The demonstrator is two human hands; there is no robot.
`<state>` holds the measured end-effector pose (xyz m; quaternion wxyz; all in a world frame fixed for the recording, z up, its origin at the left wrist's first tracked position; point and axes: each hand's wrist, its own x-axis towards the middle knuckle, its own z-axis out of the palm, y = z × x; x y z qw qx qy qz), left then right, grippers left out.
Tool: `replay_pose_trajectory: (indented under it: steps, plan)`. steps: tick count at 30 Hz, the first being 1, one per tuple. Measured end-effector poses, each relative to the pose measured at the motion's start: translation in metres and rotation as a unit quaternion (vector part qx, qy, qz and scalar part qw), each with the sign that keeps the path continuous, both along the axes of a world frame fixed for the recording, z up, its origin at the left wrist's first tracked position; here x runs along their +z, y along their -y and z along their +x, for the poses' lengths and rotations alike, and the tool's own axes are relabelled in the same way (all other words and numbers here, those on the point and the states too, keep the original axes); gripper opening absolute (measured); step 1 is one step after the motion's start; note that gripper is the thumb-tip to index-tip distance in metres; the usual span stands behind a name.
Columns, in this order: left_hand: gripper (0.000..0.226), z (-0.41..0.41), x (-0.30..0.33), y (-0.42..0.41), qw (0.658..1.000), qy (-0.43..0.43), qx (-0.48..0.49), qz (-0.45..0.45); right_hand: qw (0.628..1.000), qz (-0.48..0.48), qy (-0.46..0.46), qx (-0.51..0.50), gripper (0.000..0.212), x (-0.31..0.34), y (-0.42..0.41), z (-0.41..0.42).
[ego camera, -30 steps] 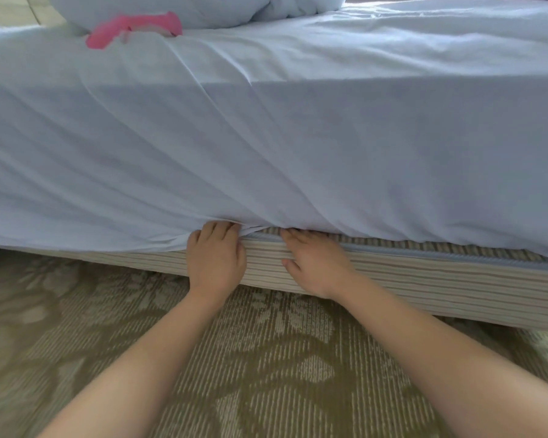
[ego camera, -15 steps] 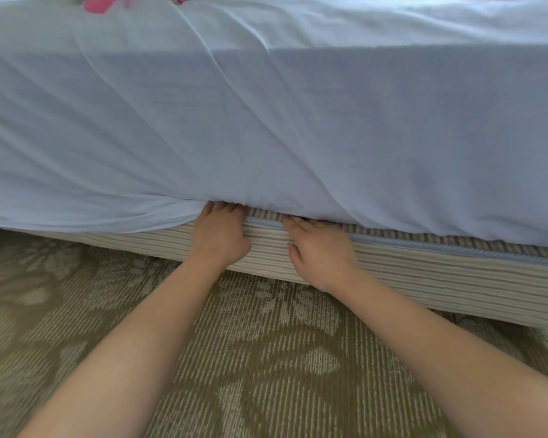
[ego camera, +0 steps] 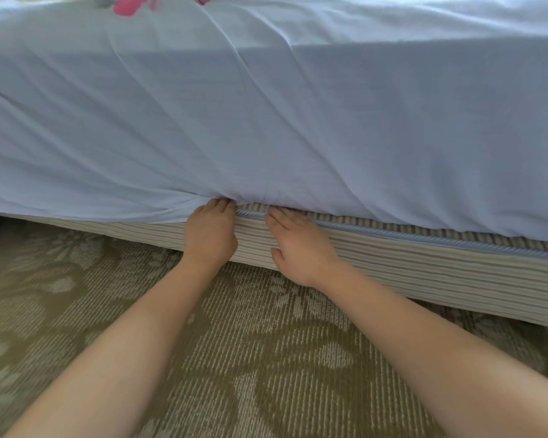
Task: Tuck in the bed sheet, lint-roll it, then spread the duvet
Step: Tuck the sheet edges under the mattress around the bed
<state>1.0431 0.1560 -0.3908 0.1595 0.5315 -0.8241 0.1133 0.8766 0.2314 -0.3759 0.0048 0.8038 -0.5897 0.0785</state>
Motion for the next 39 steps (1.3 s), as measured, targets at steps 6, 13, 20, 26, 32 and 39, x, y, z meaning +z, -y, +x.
replay_pose_trajectory:
  steps: [6, 13, 20, 26, 32, 39]
  plan:
    - [0.071, 0.002, 0.004, 0.011, 0.997, 0.032, -0.005, 0.068, 1.000, -0.001, 0.015, -0.005, 0.065, -0.001, 0.019, 0.016]
    - [0.084, 0.017, 0.006, 0.025, 0.982, 0.177, -0.042, 0.051, 1.000, 0.010, 0.010, -0.017, 0.065, 0.004, 0.021, 0.026]
    - [0.068, 0.068, -0.003, 0.024, 0.983, 0.132, -0.115, -0.048, 0.998, 0.050, -0.006, 0.040, 0.070, 0.006, 0.033, 0.042]
    - [0.079, 0.087, -0.008, 0.038, 0.982, 0.134, -0.132, -0.017, 0.996, 0.067, 0.002, 0.058, 0.070, 0.013, 0.061, 0.070]
    - [0.072, 0.106, 0.005, 0.073, 0.979, 0.116, -0.165, -0.035, 0.999, 0.047, 0.003, 0.019, 0.072, 0.012, 0.077, 0.085]
    - [0.035, 0.149, 0.003, 0.077, 0.967, 0.081, -0.181, -0.158, 0.994, 0.065, 0.015, -0.090, 0.063, 0.003, 0.108, 0.117]
